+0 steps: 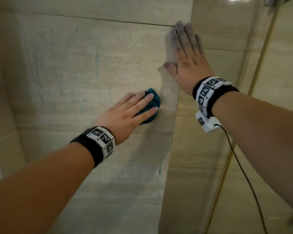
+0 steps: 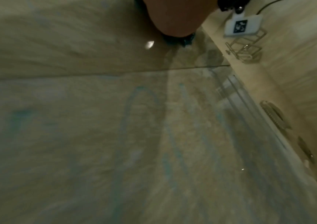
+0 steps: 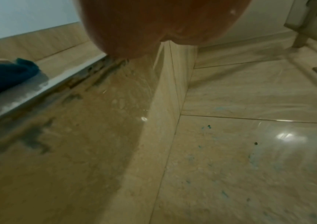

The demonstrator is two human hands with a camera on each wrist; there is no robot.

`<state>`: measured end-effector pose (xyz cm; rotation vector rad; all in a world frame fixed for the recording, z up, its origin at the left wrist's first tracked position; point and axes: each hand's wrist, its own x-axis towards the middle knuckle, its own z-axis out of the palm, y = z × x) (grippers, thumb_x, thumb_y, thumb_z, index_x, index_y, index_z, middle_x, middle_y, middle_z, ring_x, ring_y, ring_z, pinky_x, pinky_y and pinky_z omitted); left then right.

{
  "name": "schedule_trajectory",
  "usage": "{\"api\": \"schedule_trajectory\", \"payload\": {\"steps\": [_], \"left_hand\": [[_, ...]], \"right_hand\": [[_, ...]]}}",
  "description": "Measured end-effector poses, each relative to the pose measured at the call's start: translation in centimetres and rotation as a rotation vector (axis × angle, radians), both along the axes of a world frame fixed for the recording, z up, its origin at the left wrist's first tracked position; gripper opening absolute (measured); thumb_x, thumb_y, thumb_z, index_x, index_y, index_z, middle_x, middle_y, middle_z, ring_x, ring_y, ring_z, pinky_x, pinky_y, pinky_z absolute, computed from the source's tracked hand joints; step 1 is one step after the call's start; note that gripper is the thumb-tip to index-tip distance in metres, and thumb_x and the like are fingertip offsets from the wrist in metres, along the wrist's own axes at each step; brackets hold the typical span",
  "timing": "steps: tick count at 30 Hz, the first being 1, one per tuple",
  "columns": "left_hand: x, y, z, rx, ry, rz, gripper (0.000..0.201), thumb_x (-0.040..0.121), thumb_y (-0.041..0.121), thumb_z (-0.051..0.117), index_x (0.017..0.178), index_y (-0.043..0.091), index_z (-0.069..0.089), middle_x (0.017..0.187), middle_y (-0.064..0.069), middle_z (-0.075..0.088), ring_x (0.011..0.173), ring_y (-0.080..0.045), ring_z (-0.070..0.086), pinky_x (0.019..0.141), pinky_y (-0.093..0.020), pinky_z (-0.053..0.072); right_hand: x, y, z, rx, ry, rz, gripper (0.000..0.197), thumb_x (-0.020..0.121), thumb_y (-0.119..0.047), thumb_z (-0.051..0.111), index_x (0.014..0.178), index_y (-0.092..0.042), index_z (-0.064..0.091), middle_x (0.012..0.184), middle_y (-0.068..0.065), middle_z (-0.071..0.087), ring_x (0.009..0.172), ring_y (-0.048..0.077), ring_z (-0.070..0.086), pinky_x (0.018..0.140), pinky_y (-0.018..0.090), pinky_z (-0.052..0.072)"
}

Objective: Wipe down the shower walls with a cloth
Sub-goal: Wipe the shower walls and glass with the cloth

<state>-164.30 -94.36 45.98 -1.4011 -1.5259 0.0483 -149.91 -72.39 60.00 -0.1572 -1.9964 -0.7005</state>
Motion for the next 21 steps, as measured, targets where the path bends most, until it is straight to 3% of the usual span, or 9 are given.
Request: {"api": "schedule_trajectory", "payload": {"steps": [6,10,14,19,21], "left_hand": [[1.4,2.4,-0.8,-0.019,0.045,-0.063,0.084,0.092,0.005,0.064,0.163,0.024,0.025,0.173,-0.010,0.016,0.159,-0.033,0.015,0.130,-0.050,0.013],[1.3,2.0,-1.1,-0.062,0.078,-0.046,0.082,0.093,0.012,0.070,0.163,0.025,0.030,0.172,-0.008,0.019,0.158,-0.032,0.018,0.130,-0.049,0.011],[2.2,2.3,-1.6,-0.189,0.135,-0.077,0.056,0.103,0.020,0.041,0.158,0.024,0.042,0.169,-0.009,0.029,0.156,-0.032,0.026,0.129,-0.049,0.013],[2.1,2.8,-2.2,-0.315,0.231,-0.097,0.055,0.110,0.012,0.019,0.156,0.025,0.046,0.169,-0.004,0.030,0.157,-0.027,0.026,0.130,-0.047,0.014],[2.1,2.8,-2.4,-0.359,0.252,-0.083,0.055,0.109,0.012,0.022,0.156,0.027,0.045,0.170,-0.001,0.028,0.158,-0.025,0.023,0.130,-0.048,0.013]], "right_hand": [[0.0,0.8,-1.1,-0.013,0.005,0.039,0.073,0.109,-0.049,0.025,0.163,-0.006,0.002,0.171,0.016,-0.001,0.158,0.032,-0.002,0.128,0.048,0.002],[0.6,2.0,-2.6,-0.032,-0.038,0.089,0.073,0.110,-0.048,0.027,0.163,-0.006,0.000,0.171,0.016,-0.003,0.159,0.031,-0.003,0.128,0.049,0.003],[0.6,2.3,-2.5,-0.041,-0.057,0.127,0.073,0.109,-0.048,0.026,0.163,-0.007,-0.001,0.171,0.016,-0.003,0.159,0.030,-0.003,0.128,0.049,0.003],[0.5,2.3,-2.7,-0.077,-0.064,0.177,0.073,0.109,-0.046,0.026,0.163,-0.007,-0.002,0.171,0.014,-0.006,0.159,0.027,-0.004,0.128,0.049,0.002],[0.3,2.4,-2.8,-0.085,-0.064,0.201,0.072,0.109,-0.045,0.028,0.163,-0.008,-0.002,0.172,0.014,-0.006,0.159,0.027,-0.004,0.128,0.050,0.003]]}}
